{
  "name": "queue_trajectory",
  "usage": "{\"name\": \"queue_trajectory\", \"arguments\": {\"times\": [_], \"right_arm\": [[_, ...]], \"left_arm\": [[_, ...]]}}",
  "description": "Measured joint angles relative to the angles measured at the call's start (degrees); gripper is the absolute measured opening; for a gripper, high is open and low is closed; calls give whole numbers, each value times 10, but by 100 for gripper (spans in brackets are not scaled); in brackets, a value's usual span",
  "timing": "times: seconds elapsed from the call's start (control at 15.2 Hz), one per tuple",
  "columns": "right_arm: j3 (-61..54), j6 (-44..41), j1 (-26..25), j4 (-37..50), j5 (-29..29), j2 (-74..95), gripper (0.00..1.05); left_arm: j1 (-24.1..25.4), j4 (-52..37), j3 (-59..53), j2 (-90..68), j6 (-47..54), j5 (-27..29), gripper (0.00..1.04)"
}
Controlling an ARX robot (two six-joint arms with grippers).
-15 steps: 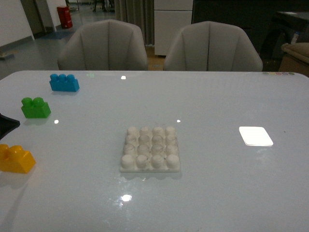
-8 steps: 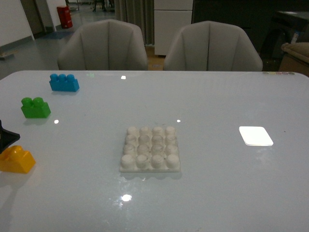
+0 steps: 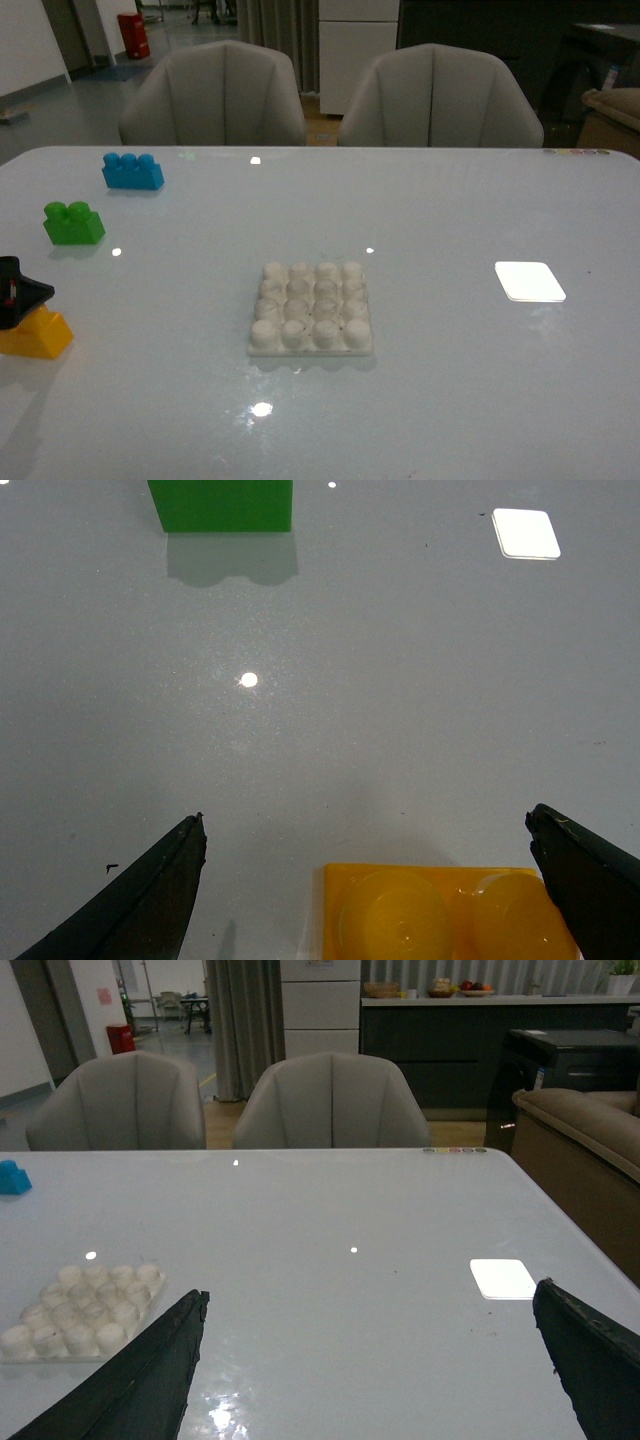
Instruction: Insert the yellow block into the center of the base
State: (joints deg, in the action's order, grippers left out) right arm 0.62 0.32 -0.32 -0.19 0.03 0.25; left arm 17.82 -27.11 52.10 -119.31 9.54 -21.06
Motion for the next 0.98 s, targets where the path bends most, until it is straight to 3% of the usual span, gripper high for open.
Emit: {"name": "queue_trajectory", "arguments": {"times": [0.2, 0.46, 0.98], "right_arm": [[0, 0, 0, 0, 0, 0, 98], [0, 0, 0, 0, 0, 0, 98], [0, 0, 0, 0, 0, 0, 98]], "left_arm": [[-6, -4, 5, -8, 2, 16, 98], [-8, -8, 0, -12, 28, 30, 59], [-8, -27, -15, -8, 25, 19, 58]]}}
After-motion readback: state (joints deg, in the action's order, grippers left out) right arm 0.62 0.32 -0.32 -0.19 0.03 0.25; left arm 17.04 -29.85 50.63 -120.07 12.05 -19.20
